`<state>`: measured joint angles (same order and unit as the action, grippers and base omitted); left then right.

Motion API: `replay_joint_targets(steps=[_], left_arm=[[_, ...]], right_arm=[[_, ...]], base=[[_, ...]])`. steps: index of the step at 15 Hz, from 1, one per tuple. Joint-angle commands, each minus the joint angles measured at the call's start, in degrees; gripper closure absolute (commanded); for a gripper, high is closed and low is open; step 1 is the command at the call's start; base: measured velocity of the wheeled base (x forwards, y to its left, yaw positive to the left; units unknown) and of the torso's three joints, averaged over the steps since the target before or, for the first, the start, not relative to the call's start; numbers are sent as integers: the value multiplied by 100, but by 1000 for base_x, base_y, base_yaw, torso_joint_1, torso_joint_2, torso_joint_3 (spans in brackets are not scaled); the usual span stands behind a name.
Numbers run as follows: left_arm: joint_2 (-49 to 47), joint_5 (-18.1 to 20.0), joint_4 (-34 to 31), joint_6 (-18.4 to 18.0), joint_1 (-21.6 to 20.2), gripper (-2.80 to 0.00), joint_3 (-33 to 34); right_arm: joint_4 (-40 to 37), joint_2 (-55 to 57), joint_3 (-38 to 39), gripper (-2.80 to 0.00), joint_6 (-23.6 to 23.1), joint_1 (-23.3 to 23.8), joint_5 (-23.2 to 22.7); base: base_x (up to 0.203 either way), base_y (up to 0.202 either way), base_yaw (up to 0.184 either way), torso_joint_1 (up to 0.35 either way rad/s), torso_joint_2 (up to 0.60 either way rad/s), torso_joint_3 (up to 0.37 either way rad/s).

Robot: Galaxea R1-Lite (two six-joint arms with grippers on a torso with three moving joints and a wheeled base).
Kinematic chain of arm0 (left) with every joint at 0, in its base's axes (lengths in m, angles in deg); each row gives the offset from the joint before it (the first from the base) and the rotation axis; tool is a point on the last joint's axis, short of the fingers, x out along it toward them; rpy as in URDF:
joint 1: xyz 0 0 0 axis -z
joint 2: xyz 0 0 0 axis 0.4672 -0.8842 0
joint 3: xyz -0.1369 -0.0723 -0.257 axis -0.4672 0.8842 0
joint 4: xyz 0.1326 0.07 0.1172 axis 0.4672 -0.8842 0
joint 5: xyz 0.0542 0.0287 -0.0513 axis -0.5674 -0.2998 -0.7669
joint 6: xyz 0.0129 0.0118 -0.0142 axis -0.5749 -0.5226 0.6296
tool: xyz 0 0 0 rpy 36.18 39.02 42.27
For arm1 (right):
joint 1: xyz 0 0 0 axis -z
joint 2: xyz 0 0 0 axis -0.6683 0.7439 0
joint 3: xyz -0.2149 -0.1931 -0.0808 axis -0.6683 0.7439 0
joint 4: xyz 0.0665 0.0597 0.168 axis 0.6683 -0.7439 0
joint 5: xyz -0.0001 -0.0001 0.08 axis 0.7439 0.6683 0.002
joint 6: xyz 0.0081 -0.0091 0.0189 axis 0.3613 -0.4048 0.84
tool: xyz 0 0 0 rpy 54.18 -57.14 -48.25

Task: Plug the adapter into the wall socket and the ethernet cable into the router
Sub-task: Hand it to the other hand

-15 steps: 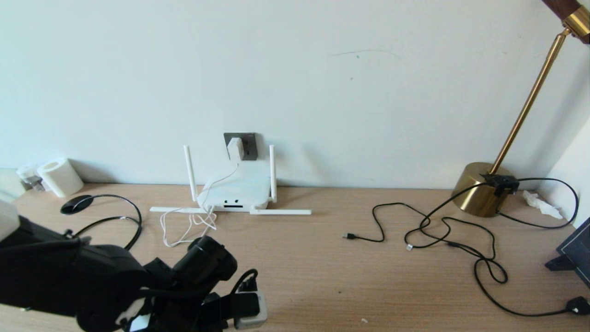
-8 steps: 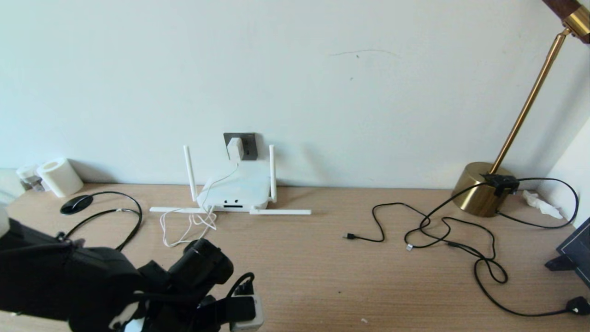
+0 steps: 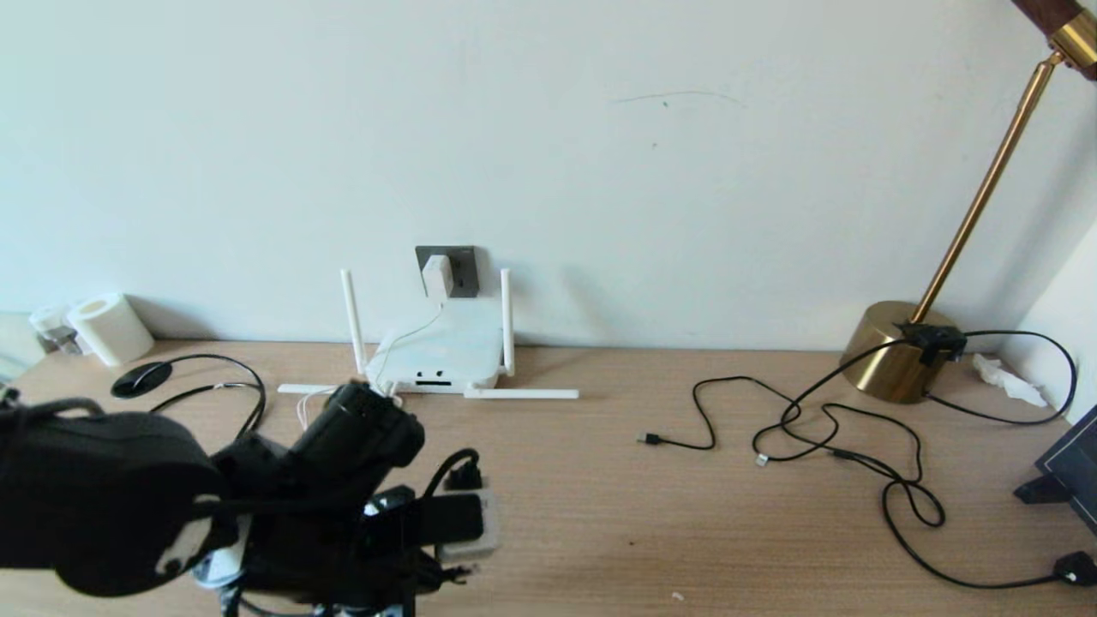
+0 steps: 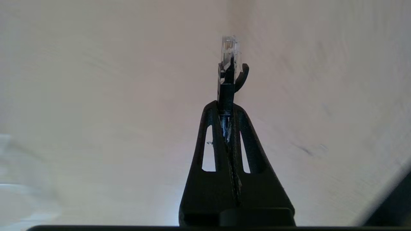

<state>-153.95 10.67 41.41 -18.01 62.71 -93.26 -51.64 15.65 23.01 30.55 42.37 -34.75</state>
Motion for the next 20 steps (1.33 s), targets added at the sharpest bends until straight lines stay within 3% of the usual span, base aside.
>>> replay_joint_targets(steps=[1,5,7,11,13,15,16,18,20], left_arm=[[229,1,-111,-51,138,0,-589],[306,-62,-610,-90,850,0,-2203],[290,-311,-671,-96,1379,0,-2760],[246,-752,-592,-97,2130,0,-2971],[183,-1012,-401,-127,2505,0,-2977],[122,-1546,55,-229,2843,0,-2978],[113,-1681,296,-292,2965,0,-2978],[110,-1943,635,-427,3196,0,-2986],[99,-2149,1121,-918,3410,0,-3026]], right_arm=[[-2,6,0,0,-5,0,-4],[-2,6,0,0,-5,0,-4],[-2,6,0,0,-5,0,-4],[19,6,-10,0,-42,0,-37],[130,8,-371,0,164,-2,-183],[-153,249,-1408,0,981,-1,-810],[-505,636,-2063,0,1624,-1,-1241],[-949,1540,-2838,0,2754,-1,-2493],[-1114,2303,-3349,0,3333,0,-3666]], base=[[0,0,0,0,0,0],[0,0,0,0,0,0],[0,0,0,0,0,0],[0,0,0,0,0,0],[0,0,0,0,0,0],[0,0,0,0,0,0],[0,0,0,0,0,0],[0,0,0,0,0,0],[0,0,0,0,0,0]])
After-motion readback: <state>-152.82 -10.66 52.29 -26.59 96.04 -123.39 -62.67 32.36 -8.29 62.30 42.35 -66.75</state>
